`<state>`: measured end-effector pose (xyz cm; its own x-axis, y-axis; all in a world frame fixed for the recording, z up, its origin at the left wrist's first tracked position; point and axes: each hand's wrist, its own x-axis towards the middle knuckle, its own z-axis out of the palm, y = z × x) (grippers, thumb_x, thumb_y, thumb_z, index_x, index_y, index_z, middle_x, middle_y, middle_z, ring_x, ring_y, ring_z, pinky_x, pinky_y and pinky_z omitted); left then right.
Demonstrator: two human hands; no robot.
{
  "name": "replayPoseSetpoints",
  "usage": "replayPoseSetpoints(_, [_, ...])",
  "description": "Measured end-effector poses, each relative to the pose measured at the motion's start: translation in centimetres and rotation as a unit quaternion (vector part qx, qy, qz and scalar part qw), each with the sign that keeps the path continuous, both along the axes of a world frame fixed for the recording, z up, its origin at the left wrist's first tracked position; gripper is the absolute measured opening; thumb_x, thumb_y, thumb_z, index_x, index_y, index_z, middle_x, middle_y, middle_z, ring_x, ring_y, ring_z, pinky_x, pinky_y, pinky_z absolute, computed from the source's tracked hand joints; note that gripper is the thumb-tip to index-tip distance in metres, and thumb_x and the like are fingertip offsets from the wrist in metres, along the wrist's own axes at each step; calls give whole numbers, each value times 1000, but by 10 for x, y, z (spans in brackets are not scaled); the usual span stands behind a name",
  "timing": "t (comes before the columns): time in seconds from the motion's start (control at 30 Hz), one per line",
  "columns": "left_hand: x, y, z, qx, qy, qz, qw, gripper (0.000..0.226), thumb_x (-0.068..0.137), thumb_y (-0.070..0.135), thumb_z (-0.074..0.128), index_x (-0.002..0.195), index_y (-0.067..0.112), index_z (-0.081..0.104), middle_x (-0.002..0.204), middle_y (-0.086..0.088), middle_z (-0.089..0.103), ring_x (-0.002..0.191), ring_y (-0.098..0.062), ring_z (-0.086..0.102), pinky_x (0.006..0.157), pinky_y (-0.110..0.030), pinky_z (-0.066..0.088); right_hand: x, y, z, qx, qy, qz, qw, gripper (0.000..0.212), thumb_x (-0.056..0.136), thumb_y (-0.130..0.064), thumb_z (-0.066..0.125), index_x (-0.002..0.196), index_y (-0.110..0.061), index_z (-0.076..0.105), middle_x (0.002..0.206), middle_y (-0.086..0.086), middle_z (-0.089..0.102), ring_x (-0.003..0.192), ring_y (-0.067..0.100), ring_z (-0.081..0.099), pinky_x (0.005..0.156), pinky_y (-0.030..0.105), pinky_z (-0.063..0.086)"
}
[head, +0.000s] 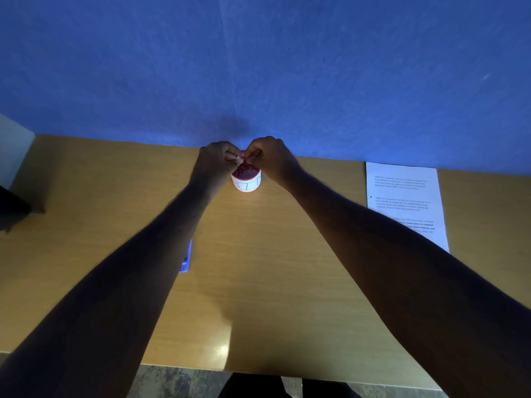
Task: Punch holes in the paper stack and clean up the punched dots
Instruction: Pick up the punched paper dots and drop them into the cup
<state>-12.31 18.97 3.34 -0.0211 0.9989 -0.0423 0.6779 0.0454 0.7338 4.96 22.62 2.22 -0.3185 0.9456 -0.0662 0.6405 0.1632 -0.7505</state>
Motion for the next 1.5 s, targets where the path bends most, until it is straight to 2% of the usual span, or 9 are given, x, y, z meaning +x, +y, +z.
replayPoseSetpoints(0.17, [0, 2, 0, 16, 35, -21, 999, 22, 94, 11, 76, 115, 5, 76, 111, -12, 79, 111, -24, 75, 89, -35, 63, 1, -3, -1, 1, -16, -1, 1000, 15, 94, -9, 71, 107, -6, 75, 107, 11, 76, 102, 21, 72, 81, 29, 60])
replayPoseSetpoints(0.43, [-3, 6, -1, 13, 105, -62, 992, 26, 102, 16, 66, 125, 7, 74, 125, -15, 75, 121, -30, 70, 91, -33, 58, 2, -7, -3, 4, -32, -9, 999, 16, 96, -13, 68, 110, -9, 76, 108, 11, 77, 101, 23, 73, 83, 37, 63])
replayPoseSetpoints(0.63, [1, 6, 8, 15, 80, -42, 996, 22, 93, 15, 76, 113, 6, 79, 111, -13, 80, 107, -25, 76, 90, -43, 63, 3, -11, 1, 8, -44, -4, 999, 19, 96, -12, 68, 112, -6, 77, 112, 15, 73, 104, 25, 71, 86, 40, 61])
replayPoseSetpoints(0.8, [1, 4, 10, 15, 63, -26, 998, 22, 88, 17, 81, 107, 7, 78, 102, -9, 79, 101, -23, 76, 83, -40, 65, 1, -12, -2, 13, -48, -11, 999, 17, 96, -16, 67, 108, -10, 77, 107, 12, 75, 102, 27, 71, 86, 48, 60])
replayPoseSetpoints(0.9, [2, 1, 9, 21, 58, -23, 998, 20, 89, 15, 79, 107, 6, 77, 103, -10, 79, 102, -23, 75, 83, -38, 64, 1, -14, -1, 54, -89, -27, 994, 16, 96, -21, 66, 108, -18, 76, 107, 3, 76, 106, 23, 67, 96, 45, 49])
replayPoseSetpoints(1.1, [-1, -3, 11, 45, 85, -36, 995, 14, 91, 13, 72, 101, 7, 81, 99, -9, 81, 96, -23, 76, 84, -37, 62, 9, -28, 0, 77, -83, -21, 993, 23, 96, -17, 63, 118, -23, 70, 119, -3, 74, 121, 19, 57, 92, 34, 27])
replayPoseSetpoints(1.27, [2, -13, 17, 71, 98, -38, 992, 25, 104, 20, 59, 112, 6, 77, 105, -10, 80, 98, -21, 76, 78, -25, 54, 30, -51, 1, 110, -56, -19, 992, 30, 93, -11, 65, 122, -17, 69, 125, 0, 71, 123, 23, 57, 101, 40, 37])
replayPoseSetpoints(1.4, [11, -30, 20, 115, 118, 4, 986, 17, 95, 22, 67, 105, 16, 79, 102, -2, 82, 94, -25, 76, 90, -47, 58, 59, -83, -5, 111, -83, -32, 990, 29, 95, -12, 63, 123, -17, 67, 128, 0, 68, 126, 20, 56, 104, 41, 40])
replayPoseSetpoints(1.5, [25, -49, 24, 124, 106, 16, 986, 17, 86, 27, 79, 100, 18, 80, 98, -2, 80, 90, -25, 75, 89, -47, 56, 84, -112, -10, 113, -124, -22, 986, 24, 95, -14, 64, 118, -19, 66, 125, -3, 68, 124, 16, 56, 106, 40, 42])
